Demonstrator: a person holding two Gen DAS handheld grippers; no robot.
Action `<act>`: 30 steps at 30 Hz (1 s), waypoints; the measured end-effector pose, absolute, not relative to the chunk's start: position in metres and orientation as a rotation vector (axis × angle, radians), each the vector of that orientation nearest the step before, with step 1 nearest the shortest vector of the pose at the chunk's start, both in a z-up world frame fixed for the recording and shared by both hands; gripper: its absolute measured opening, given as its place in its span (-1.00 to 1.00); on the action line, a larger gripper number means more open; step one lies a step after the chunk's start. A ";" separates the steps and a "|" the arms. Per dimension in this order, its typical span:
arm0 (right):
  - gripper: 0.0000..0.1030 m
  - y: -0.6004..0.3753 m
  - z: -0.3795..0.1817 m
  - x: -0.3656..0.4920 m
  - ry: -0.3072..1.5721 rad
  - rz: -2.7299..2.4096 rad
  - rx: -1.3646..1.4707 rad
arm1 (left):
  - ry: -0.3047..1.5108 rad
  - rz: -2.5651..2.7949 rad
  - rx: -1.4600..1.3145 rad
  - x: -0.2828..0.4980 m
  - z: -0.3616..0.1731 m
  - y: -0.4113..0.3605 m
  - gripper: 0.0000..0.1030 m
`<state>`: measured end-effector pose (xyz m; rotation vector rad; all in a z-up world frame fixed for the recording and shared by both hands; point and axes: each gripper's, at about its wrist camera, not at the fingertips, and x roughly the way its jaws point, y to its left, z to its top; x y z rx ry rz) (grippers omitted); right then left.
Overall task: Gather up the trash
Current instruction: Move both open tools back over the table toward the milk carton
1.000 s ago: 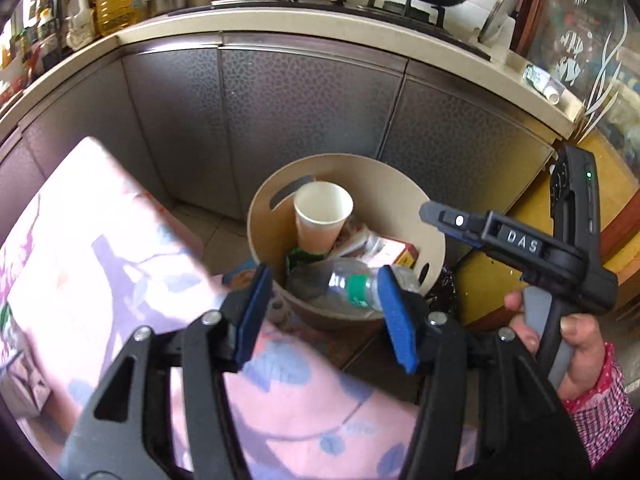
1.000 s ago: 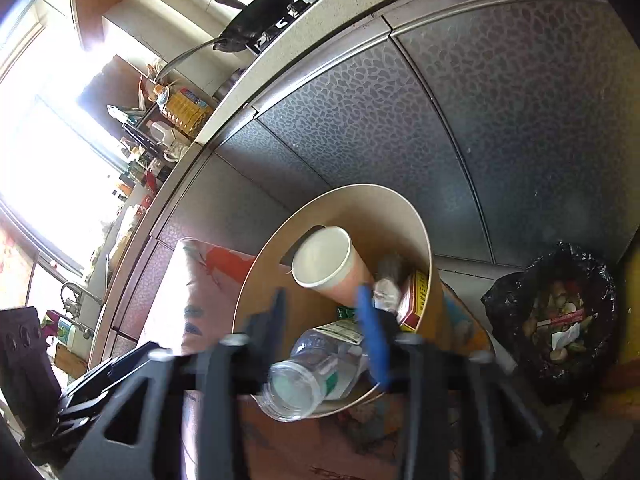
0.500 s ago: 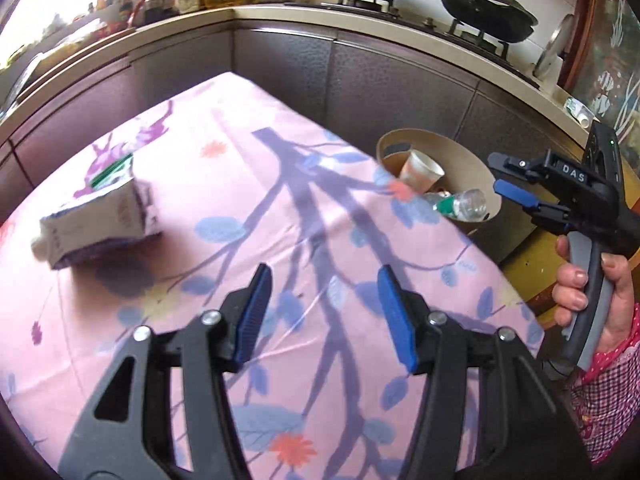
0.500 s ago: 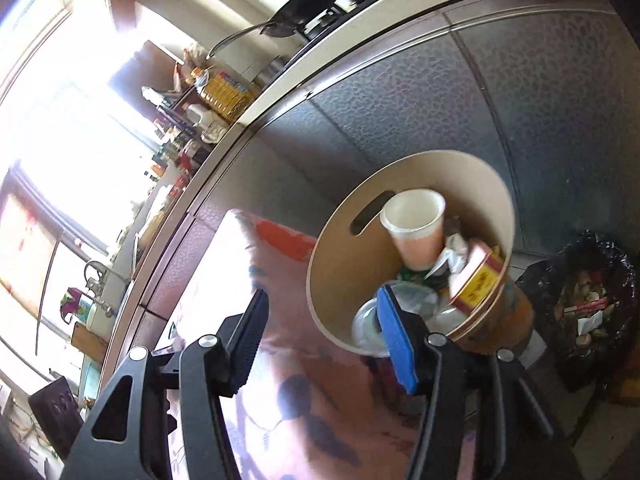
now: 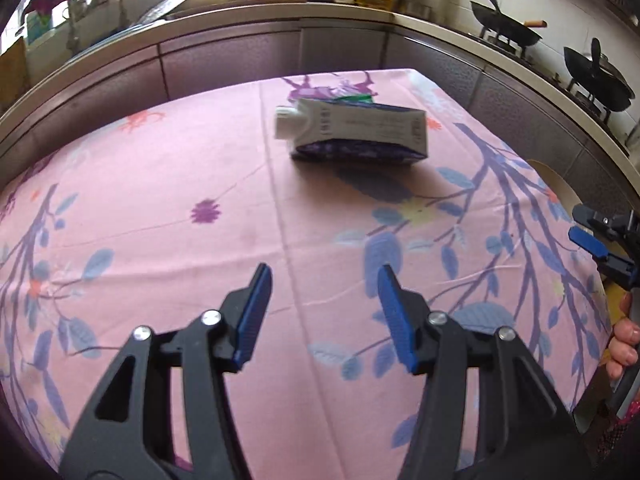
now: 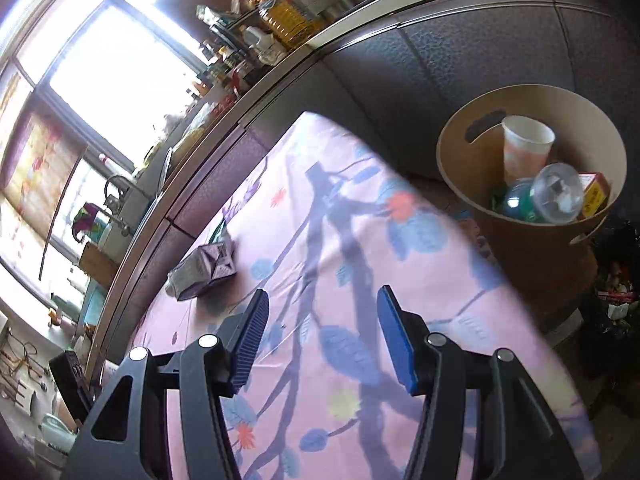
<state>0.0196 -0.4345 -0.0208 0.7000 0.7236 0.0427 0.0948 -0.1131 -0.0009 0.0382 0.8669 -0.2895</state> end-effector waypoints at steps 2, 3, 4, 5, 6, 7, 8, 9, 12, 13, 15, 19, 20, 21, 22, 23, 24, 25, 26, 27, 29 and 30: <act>0.04 -0.412 -0.020 0.026 0.749 0.069 0.675 | 0.860 -0.253 0.022 0.093 0.000 -0.094 0.03; 0.04 -0.403 -0.020 0.029 0.764 0.081 0.666 | 0.856 -0.235 0.018 0.092 0.000 -0.086 0.03; 0.04 -0.394 -0.020 0.031 0.778 0.091 0.657 | 0.853 -0.219 0.015 0.091 0.001 -0.078 0.03; 0.04 -0.386 -0.020 0.034 0.789 0.098 0.648 | 0.849 -0.206 0.013 0.090 0.001 -0.072 0.03; 0.04 -0.379 -0.019 0.035 0.798 0.105 0.638 | 0.846 -0.194 0.009 0.089 0.002 -0.065 0.03; 0.04 -0.371 -0.018 0.038 0.806 0.112 0.626 | 0.843 -0.184 0.004 0.088 0.003 -0.059 0.03; 0.04 -0.364 -0.016 0.039 0.813 0.119 0.615 | 0.842 -0.174 -0.002 0.088 0.004 -0.053 0.03; 0.04 -0.358 -0.015 0.040 0.818 0.125 0.603 | 0.842 -0.167 -0.008 0.088 0.005 -0.048 0.02; 0.04 -0.343 -0.011 0.044 0.831 0.133 0.575 | 0.831 -0.148 -0.014 0.088 0.012 -0.036 0.03; 0.04 -0.339 -0.010 0.046 0.834 0.131 0.571 | 0.823 -0.143 -0.012 0.088 0.016 -0.033 0.03; 0.04 -0.334 -0.008 0.047 0.837 0.126 0.562 | 0.806 -0.135 -0.005 0.088 0.026 -0.029 0.03; 0.04 -0.327 -0.006 0.049 0.847 0.112 0.546 | 0.786 -0.128 0.026 0.089 0.050 -0.025 0.03; 0.04 -0.327 -0.005 0.050 0.852 0.105 0.544 | 0.794 -0.133 0.045 0.092 0.058 -0.027 0.03; 0.04 -0.327 -0.005 0.050 0.858 0.100 0.544 | 0.803 -0.139 0.070 0.093 0.067 -0.031 0.03; 0.04 -0.328 -0.005 0.051 0.862 0.097 0.545 | 0.809 -0.154 0.104 0.095 0.079 -0.037 0.03; 0.04 -0.327 -0.004 0.052 0.865 0.094 0.541 | 0.810 -0.177 0.142 0.095 0.092 -0.045 0.03; 0.04 -0.328 -0.002 0.052 0.868 0.088 0.533 | 0.808 -0.200 0.189 0.093 0.107 -0.054 0.03; 0.04 -0.328 -0.001 0.053 0.871 0.081 0.526 | 0.810 -0.224 0.230 0.090 0.121 -0.063 0.03; 0.04 -0.330 0.000 0.053 0.874 0.072 0.523 | 0.822 -0.254 0.262 0.085 0.135 -0.073 0.03; 0.04 -0.332 0.001 0.053 0.880 0.061 0.525 | 0.843 -0.282 0.280 0.081 0.148 -0.082 0.05; 0.04 -0.339 0.003 0.054 0.891 0.043 0.542 | 0.873 -0.302 0.298 0.068 0.171 -0.098 0.20; 0.04 -0.343 0.003 0.054 0.895 0.033 0.552 | 0.877 -0.298 0.308 0.061 0.181 -0.105 0.24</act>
